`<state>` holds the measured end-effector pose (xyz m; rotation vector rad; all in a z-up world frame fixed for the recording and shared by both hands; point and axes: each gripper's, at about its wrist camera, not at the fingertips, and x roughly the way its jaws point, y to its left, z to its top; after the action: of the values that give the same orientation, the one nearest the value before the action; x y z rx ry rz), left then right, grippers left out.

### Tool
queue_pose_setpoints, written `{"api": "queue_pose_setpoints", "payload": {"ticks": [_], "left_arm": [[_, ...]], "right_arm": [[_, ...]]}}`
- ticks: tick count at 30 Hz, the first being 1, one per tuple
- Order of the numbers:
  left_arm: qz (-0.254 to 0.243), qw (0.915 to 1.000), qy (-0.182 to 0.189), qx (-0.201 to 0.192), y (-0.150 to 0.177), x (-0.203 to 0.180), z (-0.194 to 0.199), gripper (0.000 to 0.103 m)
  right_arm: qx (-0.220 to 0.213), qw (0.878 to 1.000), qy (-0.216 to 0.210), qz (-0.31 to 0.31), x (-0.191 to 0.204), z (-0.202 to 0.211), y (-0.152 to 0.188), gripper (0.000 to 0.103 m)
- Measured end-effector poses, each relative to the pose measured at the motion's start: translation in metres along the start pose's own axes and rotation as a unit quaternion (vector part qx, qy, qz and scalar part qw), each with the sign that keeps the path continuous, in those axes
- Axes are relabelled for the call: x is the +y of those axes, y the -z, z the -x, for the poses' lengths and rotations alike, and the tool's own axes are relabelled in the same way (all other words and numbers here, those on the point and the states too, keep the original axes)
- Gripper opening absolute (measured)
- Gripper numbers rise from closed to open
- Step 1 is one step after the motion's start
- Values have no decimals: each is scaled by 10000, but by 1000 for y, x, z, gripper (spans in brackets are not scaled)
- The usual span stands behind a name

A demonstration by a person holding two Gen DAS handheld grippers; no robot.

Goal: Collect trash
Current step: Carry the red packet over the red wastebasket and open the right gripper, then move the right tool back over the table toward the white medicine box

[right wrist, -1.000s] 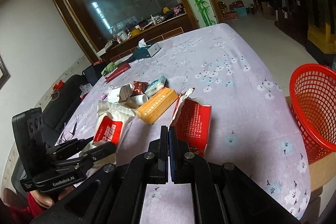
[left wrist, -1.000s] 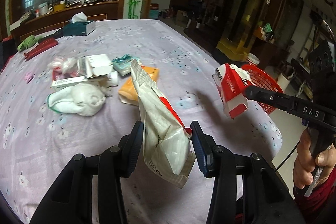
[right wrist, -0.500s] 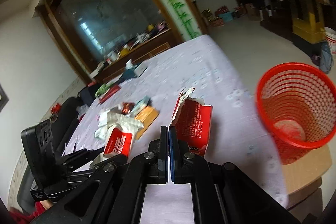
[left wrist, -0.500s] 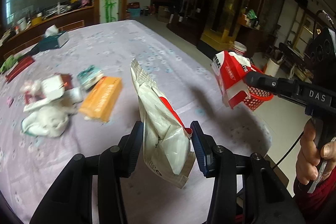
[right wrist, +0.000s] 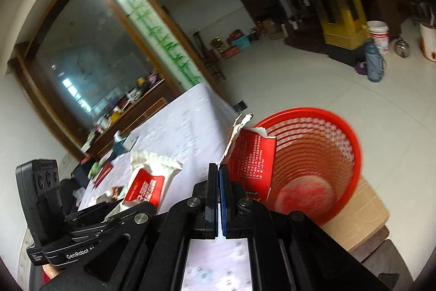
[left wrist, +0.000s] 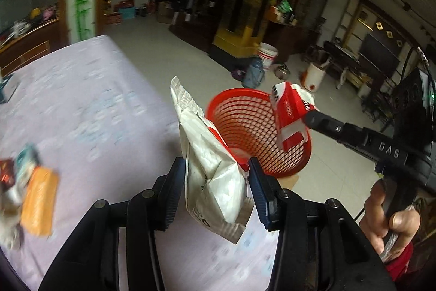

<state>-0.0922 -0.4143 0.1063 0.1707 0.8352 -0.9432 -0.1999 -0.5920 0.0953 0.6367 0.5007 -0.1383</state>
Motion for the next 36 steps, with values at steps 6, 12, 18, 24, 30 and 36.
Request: {"api": "queue_pose_setpoints", "payload": {"ticks": [6, 12, 18, 24, 30, 36], "left_arm": [[-130, 9995, 212, 193, -26, -34, -52, 45], [-174, 9994, 52, 303, -35, -46, -80, 61], [-101, 9998, -74, 156, -20, -29, -45, 65], [200, 9984, -458, -251, 7, 6, 22, 71], [596, 9940, -743, -538, 41, 53, 88, 71], [928, 9868, -1047, -819, 87, 95, 151, 72]], "right_arm": [[-13, 9995, 196, -236, -30, -9, -16, 2], [99, 9984, 409, -381, -51, -19, -21, 5], [-142, 9986, 456, -210, -40, -3, -16, 45], [42, 9999, 56, 157, 5, -5, -2, 47], [446, 9962, -391, 637, 67, -20, 24, 48], [1082, 9855, -733, 1086, 127, -49, 61, 51]]}}
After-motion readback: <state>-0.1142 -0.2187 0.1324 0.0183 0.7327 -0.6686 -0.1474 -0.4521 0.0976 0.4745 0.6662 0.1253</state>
